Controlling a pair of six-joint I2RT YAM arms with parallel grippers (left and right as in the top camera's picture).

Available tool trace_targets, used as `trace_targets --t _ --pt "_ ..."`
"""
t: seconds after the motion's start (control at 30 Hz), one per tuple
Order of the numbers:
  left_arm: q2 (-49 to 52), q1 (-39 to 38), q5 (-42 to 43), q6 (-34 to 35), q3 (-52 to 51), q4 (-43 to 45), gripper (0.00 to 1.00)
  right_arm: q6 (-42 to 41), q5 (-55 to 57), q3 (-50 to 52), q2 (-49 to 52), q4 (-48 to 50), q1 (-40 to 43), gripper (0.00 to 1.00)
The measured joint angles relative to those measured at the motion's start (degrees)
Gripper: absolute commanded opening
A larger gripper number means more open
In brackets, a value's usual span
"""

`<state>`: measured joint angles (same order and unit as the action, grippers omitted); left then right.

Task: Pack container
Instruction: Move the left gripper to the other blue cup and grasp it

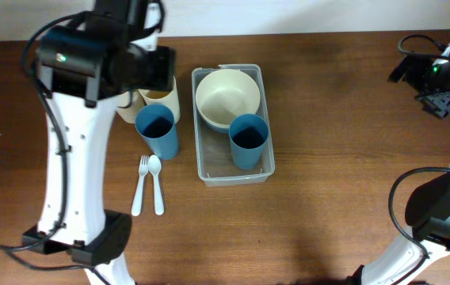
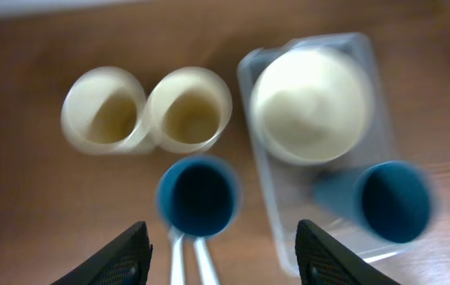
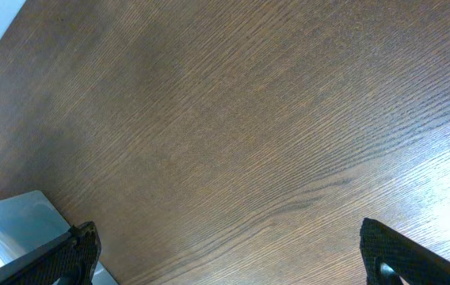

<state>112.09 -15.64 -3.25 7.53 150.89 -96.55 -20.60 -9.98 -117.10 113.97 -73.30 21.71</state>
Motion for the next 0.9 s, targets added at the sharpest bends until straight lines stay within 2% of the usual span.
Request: trace_targets --t 0.23,0.47,0.53,0.63,0.8,0.9 --pt "-0.07 6.88 1.18 -0.2 -21.44 0.76 0.6 0.02 0.0 0.0 0.0 0.0 0.0 0.99" --pt "0.52 9.03 3.34 -0.2 -37.59 10.58 0.59 0.02 0.0 0.0 0.0 0.0 0.0 0.99" --pt "0.52 9.01 3.85 -0.15 -41.03 13.33 0.52 0.02 0.0 0.0 0.0 0.0 0.0 0.99" --pt "0.52 8.98 4.39 -0.28 -45.75 17.22 0.32 0.04 0.0 0.0 0.0 0.0 0.0 0.99" --pt "0.52 9.03 4.92 -0.2 -50.86 20.74 0.06 0.02 0.02 0.0 0.0 0.0 0.0 0.99" --pt "0.52 9.03 5.03 -0.48 -51.12 20.87 0.02 0.04 0.0 0.0 0.0 0.0 0.0 0.99"
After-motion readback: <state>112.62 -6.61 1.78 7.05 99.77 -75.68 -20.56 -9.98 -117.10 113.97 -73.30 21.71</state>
